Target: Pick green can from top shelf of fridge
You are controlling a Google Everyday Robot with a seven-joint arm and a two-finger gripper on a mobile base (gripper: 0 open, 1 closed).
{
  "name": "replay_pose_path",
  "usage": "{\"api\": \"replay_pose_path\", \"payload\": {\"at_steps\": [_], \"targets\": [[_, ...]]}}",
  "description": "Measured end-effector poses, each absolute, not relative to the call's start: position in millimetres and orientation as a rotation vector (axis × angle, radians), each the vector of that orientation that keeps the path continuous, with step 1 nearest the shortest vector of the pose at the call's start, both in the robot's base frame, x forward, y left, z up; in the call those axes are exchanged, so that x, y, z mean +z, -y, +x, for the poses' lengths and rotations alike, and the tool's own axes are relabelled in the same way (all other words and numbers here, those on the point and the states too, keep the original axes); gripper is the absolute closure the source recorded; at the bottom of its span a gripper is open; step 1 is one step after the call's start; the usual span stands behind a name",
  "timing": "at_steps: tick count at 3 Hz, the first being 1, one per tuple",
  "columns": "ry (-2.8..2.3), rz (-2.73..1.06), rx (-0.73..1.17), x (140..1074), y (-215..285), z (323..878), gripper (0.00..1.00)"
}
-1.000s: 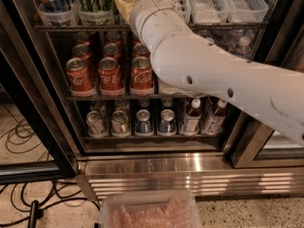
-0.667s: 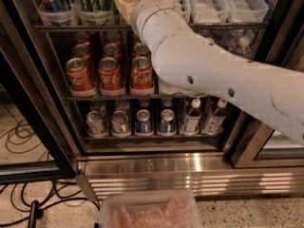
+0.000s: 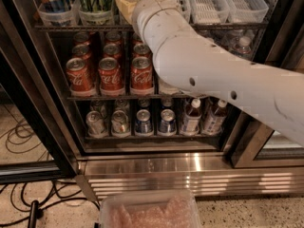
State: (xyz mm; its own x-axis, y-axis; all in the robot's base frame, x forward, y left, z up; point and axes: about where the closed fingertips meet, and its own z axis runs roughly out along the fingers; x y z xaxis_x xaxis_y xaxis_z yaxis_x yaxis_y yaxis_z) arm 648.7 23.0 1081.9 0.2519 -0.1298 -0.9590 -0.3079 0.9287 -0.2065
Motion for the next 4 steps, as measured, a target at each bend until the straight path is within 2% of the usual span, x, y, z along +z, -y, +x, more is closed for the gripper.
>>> {"api": "replay_pose_path", "payload": {"at_steps": [2, 4], "targets": [[-1.218, -0.368, 0.199, 1126.0, -28.9, 607.7, 1.00], [-1.277, -0.441, 0.248, 1128.2, -29.1, 553.7, 1.00]]}}
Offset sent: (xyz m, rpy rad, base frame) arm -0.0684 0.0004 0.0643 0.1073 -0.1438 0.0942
